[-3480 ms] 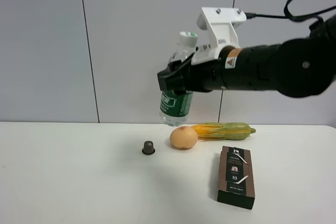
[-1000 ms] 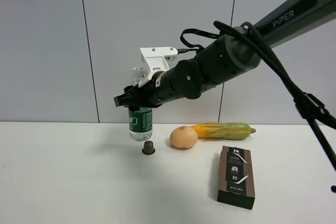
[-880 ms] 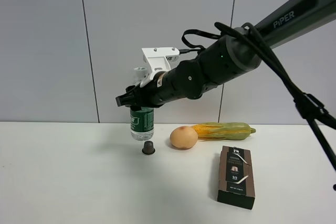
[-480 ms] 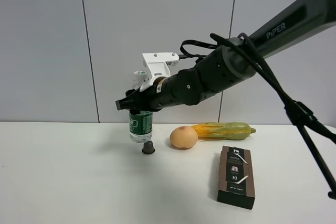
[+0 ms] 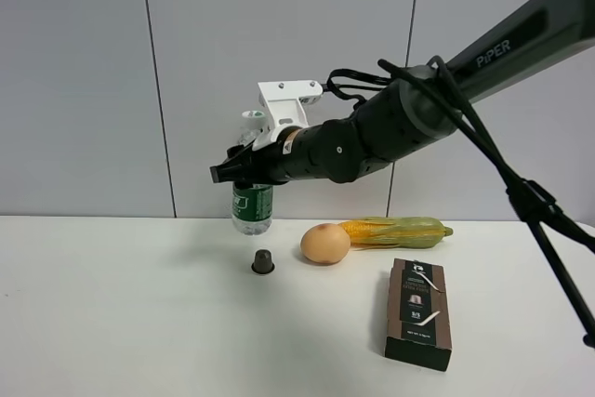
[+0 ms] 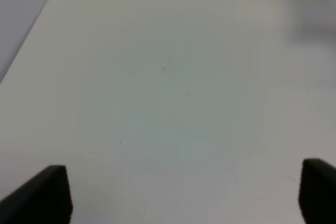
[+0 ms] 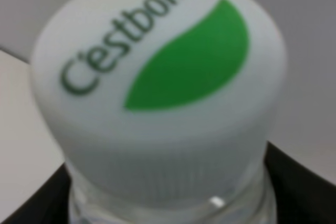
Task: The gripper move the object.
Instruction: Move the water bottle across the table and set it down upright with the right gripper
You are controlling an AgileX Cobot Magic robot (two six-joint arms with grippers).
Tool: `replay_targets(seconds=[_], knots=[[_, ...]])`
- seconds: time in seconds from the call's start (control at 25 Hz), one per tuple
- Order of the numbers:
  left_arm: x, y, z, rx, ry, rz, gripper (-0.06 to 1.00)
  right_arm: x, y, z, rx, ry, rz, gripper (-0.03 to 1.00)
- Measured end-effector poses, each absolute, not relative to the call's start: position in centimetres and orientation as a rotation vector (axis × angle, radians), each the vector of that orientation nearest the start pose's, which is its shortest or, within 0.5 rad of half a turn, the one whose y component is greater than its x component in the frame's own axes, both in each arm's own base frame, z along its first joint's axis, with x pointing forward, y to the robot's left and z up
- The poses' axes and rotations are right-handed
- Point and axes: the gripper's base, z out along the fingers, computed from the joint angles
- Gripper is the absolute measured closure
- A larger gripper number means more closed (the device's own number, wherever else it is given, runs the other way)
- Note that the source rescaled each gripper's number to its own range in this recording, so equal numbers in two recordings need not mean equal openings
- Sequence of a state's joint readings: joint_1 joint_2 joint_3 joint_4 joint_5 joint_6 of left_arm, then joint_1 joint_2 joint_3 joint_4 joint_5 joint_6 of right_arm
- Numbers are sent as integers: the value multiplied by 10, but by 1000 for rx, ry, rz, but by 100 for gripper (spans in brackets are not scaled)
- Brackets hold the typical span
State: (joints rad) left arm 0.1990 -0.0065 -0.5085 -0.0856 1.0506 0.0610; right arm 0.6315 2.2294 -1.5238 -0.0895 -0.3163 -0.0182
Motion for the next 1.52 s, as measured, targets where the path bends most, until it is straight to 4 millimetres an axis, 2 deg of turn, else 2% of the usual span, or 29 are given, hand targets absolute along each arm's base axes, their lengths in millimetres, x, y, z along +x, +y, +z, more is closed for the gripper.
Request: replay_targets(seconds=[0.24,0.56,1.04,1.52], knots=[[-5,-8,281,-135,2012,63,-6,418,291,167,-662,1727,339,97],[-5,-8,281,-135,2012,63,-6,422,290,139,-645,1737,321,97],[-5,-8,281,-135,2012,63,-6,426,290,124,-647,1663,277,97],[-5,-8,281,-135,2012,63,-6,428,288,122,-590,1678,285,97]])
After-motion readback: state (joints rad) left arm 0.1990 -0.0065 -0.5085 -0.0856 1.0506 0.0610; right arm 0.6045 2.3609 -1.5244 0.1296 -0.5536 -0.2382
